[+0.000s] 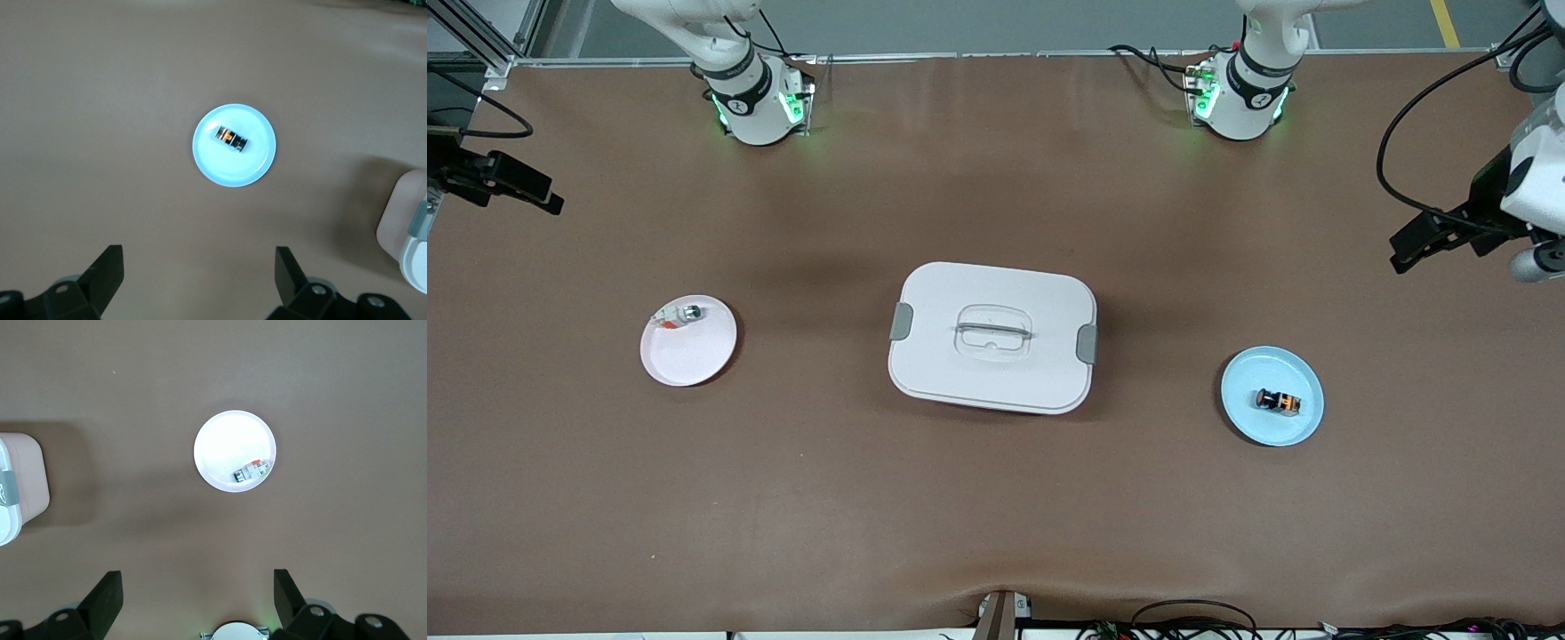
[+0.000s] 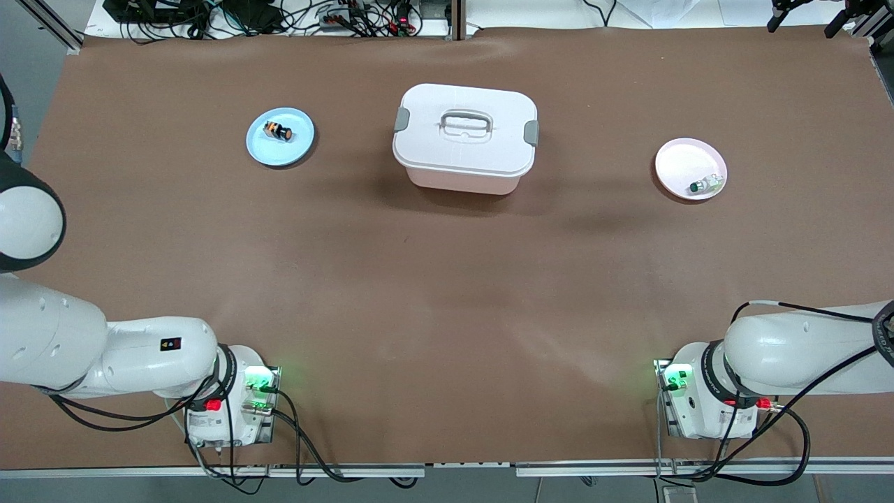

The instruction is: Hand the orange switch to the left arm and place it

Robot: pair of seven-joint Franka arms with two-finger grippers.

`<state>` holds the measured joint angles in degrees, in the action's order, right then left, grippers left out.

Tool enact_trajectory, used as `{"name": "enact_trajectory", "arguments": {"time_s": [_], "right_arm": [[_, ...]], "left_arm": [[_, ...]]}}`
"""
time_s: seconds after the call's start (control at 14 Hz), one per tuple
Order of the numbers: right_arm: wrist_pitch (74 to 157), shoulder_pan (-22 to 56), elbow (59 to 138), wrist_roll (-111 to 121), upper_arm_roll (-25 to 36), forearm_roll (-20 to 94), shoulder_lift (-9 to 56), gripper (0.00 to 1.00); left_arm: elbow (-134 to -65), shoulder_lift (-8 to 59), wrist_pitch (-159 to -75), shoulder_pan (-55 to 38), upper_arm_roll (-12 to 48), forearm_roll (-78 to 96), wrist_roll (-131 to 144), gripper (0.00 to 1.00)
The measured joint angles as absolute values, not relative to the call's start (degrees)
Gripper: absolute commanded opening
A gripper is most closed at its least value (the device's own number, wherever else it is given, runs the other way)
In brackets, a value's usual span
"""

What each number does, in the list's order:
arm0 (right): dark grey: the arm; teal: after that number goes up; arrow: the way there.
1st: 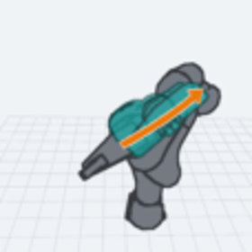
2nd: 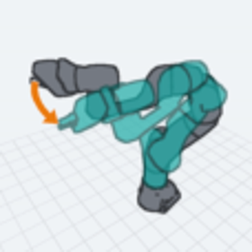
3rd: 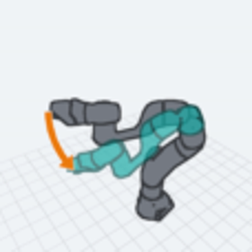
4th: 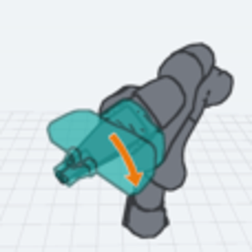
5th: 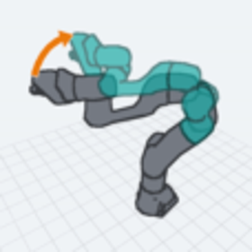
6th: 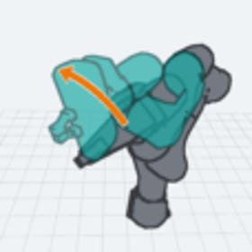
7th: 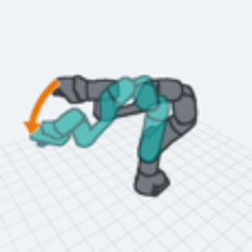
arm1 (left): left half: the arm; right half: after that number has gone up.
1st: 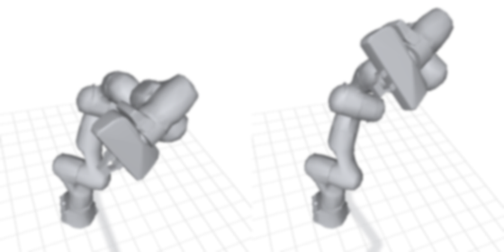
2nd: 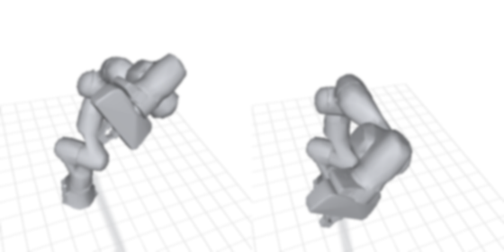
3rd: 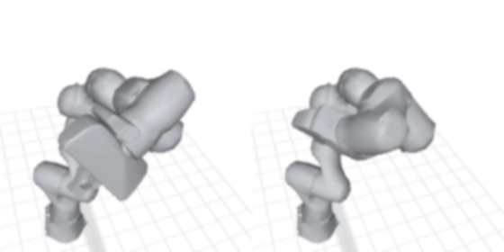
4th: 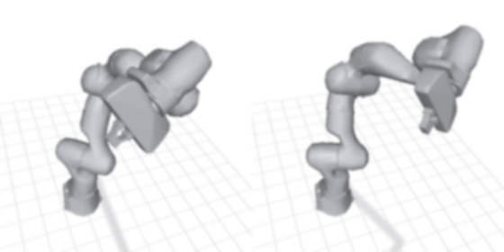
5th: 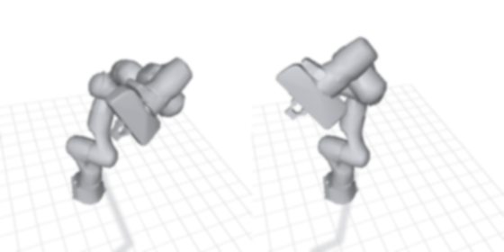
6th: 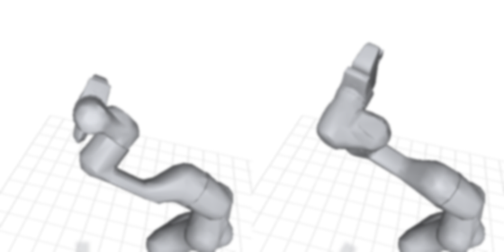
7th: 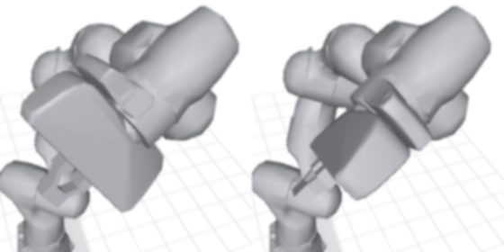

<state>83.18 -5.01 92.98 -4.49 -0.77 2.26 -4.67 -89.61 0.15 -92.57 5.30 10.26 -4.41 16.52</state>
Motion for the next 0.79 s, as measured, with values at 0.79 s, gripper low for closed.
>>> {"name": "enact_trajectory", "arguments": {"time_s": [0.79], "right_arm": [[83.2, -5.0, 93.1, -4.7, -0.8, 2.3, -4.7, 1.0]], "left_arm": [[-89.6, -2.8, -87.7, 3.2, 9.5, -2.3, 12.8, 1.0]]}}
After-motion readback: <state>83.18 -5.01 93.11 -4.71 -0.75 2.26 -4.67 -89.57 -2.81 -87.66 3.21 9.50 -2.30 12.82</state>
